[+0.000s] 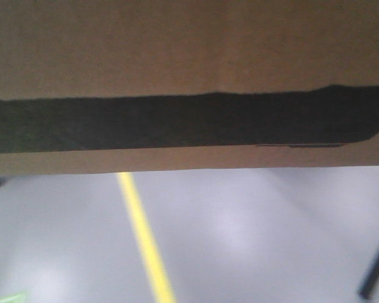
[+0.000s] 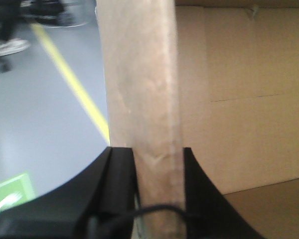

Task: Grab box from left shelf to table start
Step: 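Keep holding the box with both grippers while driving across the floor, then carry the box with both grippers up to the white table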

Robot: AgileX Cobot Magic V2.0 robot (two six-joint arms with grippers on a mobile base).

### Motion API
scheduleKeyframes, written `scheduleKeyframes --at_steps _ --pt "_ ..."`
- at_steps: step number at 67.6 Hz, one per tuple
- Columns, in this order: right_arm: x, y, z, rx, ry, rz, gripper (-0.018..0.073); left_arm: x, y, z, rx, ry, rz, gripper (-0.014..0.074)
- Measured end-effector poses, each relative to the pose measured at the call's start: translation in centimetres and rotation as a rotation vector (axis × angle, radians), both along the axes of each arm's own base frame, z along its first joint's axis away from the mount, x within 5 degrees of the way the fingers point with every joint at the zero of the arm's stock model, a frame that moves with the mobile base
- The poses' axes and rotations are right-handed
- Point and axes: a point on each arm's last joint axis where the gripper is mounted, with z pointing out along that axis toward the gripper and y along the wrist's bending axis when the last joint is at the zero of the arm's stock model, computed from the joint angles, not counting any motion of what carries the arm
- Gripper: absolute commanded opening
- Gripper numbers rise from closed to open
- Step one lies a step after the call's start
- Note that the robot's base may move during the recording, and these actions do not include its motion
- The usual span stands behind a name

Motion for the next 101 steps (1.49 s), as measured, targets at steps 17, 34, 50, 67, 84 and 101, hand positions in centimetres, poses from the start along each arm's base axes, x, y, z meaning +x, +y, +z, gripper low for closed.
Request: scheduleKeyframes --at_steps 17,34,50,67,84,101 --pt "0.00 0.00 0.00 0.000 0.000 0.000 0.0058 0.00 0.00 0.00 0.000 0.000 0.000 -0.0092" --pt "0.00 0.00 0.00 0.000 0.000 0.000 0.0058 0.00 0.00 0.00 0.000 0.000 0.000 -0.0092" --pt "0.00 0.00 0.00 0.000 0.000 0.000 0.0058 0.00 0.00 0.00 0.000 0.000 0.000 -0.0092" --pt "0.00 0.00 0.00 0.000 0.000 0.000 0.0058 0.00 0.00 0.00 0.000 0.000 0.000 -0.0092" --pt "0.00 -0.01 0.00 -0.001 0.000 -0.001 0.0058 0.05 -0.03 0.00 0.001 0.002 0.000 -0.0092" --pt "0.00 -0.01 0.00 -0.002 0.000 -0.001 0.0058 0.09 -0.06 0.00 0.001 0.004 -0.001 -0.0092"
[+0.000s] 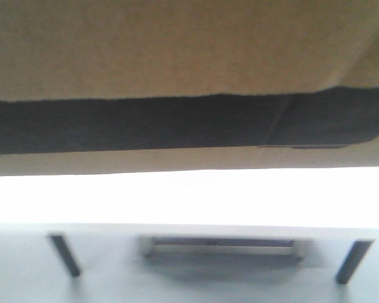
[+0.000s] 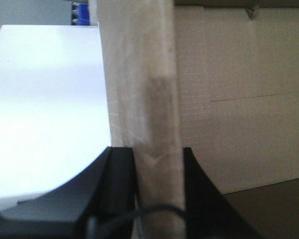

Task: Grab box from left shelf to table start
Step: 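Carry the box with both grippers up to the white table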

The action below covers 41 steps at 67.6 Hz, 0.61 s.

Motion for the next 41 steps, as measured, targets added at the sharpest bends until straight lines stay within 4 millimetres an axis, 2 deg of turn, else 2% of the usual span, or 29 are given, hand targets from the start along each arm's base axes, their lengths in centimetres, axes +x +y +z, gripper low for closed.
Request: scheduleKeyframes --at_steps 41 --pt "0.01 -0.03 -0.01 -0.003 0.000 -0.003 0.0058 0.06 -0.04 0.02 0.000 0.000 -0.001 -0.0092"
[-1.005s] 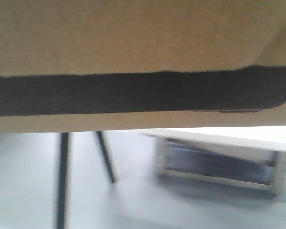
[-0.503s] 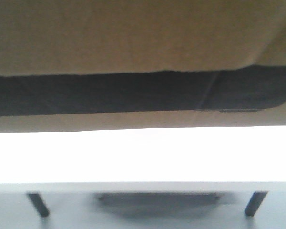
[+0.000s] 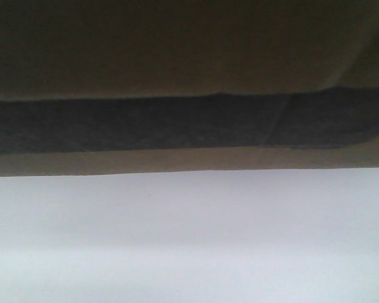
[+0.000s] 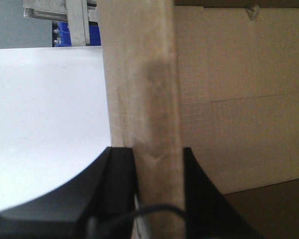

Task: Grab box from left shelf to table start
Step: 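Carry the box with both grippers up to the white table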

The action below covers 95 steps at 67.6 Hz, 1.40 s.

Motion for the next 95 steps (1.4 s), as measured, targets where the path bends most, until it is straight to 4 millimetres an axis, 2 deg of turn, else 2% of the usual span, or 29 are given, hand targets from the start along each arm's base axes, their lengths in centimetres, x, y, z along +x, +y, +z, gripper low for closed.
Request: scheduleKeyframes --at_steps 95 --pt "0.00 0.00 0.00 0.000 0.000 0.000 0.0058 0.00 0.00 0.01 0.000 -0.001 0.000 -0.0092"
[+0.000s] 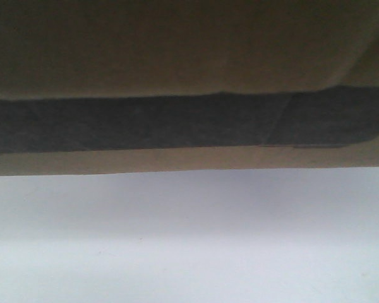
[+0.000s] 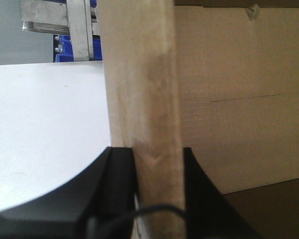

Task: Grab box from left shelf to table start
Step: 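Carry the box with both grippers up to the white table, then lower the box with both grippers onto the white table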

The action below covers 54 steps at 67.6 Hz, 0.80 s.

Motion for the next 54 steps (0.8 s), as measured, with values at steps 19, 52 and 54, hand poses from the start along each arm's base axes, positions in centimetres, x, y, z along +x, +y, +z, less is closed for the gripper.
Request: scheduleKeyframes --at_steps 19,52,54 --pt "0.0 0.0 0.0 0.001 -0.002 0.000 0.0058 0.0 0.0 0.0 -0.001 0.001 -0.001 -0.0092" --pt "3.8 0.2 3.2 -0.034 0.189 -0.020 0.0058 4.4 -1.7 3.6 0.045 0.135 0.071 -0.0092" --pt "4.8 0.3 3.4 -0.046 0.232 -0.021 0.0058 4.9 -1.9 4.1 0.063 0.155 0.084 -0.0092"
